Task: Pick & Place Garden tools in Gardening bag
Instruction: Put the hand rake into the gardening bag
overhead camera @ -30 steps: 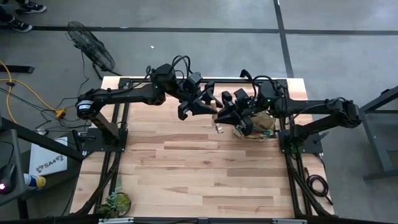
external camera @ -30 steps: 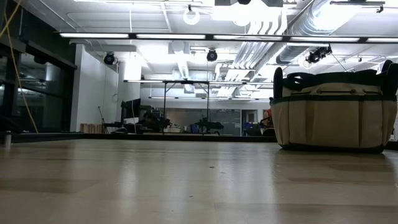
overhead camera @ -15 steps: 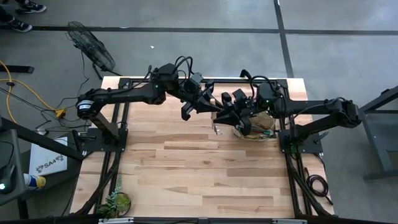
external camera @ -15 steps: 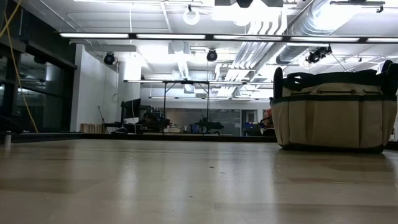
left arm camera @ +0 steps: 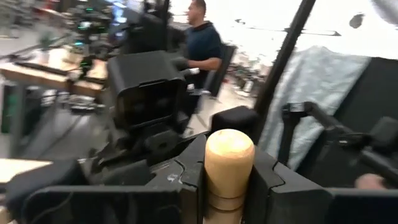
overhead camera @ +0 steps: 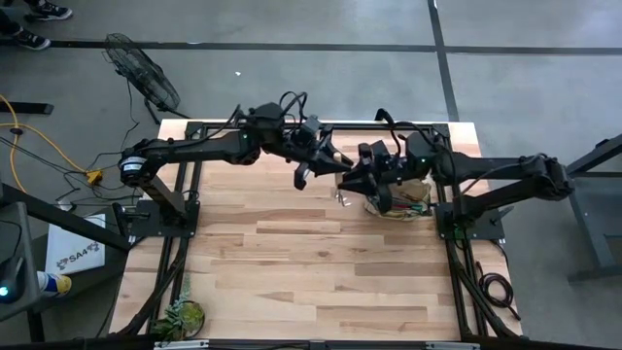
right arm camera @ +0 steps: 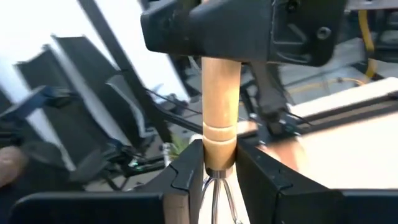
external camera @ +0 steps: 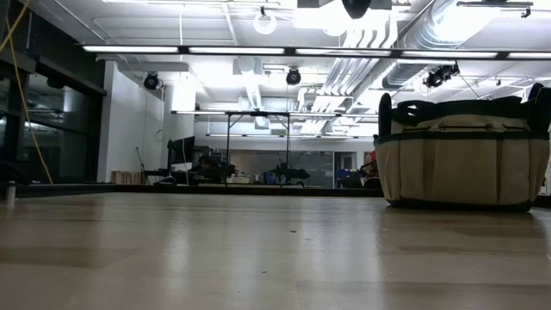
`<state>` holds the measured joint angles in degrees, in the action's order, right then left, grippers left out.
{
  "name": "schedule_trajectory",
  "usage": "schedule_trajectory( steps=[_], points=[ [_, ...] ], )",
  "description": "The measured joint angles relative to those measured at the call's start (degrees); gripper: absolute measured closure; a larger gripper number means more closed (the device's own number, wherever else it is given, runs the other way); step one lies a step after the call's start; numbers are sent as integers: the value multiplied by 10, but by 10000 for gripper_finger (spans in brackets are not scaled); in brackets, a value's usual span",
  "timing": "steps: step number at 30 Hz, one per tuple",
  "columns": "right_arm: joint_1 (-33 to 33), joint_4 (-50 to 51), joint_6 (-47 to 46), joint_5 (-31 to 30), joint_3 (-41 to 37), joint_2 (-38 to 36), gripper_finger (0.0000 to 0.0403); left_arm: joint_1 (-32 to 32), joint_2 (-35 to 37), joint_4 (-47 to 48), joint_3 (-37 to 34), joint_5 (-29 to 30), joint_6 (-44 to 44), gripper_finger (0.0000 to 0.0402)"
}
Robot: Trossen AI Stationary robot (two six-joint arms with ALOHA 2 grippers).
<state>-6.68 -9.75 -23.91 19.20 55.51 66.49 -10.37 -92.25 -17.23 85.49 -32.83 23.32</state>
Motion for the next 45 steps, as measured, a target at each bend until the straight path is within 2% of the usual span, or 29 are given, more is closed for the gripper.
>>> schedule_trajectory(
  steps=[3, 11, 16, 21, 28, 32, 40, 45],
  points=[
    [0, 36, 2, -26, 0, -17, 322, 0, 0, 17, 0, 33, -12, 348],
    [6, 71, 2, -102, 0, -53, 321, 2, 2, 33, 0, 67, -38, 348],
    [16, 73, 14, -115, 0, -54, 312, 5, 2, 56, 0, 118, -65, 348],
    [32, 103, 25, -187, 0, -51, 262, 7, 2, 74, 0, 157, -86, 348],
    [49, 95, 69, -297, 0, -51, 185, 8, 2, 85, 0, 174, -102, 348],
    [50, 67, 72, -296, 0, -42, 175, 8, 2, 84, 0, 179, -111, 348],
    [50, -6, 72, -295, 0, 24, 182, 7, 1, 99, 0, 185, -119, 348],
    [49, -25, 73, -302, 0, 35, 187, 7, 1, 123, 0, 186, -128, 348]
  ],
)
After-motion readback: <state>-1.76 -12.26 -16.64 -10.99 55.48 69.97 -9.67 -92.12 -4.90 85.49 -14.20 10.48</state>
